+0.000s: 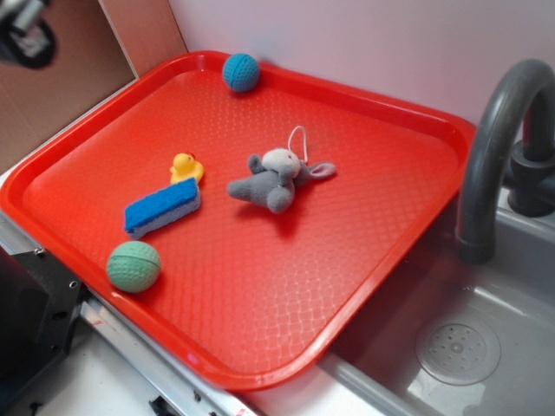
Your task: Grab the gray animal.
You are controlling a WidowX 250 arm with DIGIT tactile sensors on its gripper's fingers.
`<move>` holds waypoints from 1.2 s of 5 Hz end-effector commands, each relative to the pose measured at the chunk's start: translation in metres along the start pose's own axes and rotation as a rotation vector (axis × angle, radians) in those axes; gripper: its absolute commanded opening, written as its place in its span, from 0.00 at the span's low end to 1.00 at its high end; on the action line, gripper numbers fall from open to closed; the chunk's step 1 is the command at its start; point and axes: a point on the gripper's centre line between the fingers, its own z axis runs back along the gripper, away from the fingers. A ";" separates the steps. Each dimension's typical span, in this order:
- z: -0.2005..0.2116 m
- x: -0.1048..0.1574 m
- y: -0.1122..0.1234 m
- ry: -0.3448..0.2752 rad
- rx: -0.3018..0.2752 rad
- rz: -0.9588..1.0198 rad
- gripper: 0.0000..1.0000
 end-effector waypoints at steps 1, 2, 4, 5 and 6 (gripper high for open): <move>-0.040 0.027 -0.046 -0.072 -0.050 0.002 1.00; -0.068 0.045 -0.064 -0.063 -0.014 0.029 1.00; -0.113 0.071 -0.074 -0.036 -0.041 0.020 1.00; -0.146 0.087 -0.064 -0.004 0.006 0.044 1.00; -0.166 0.098 -0.058 0.024 0.034 0.035 1.00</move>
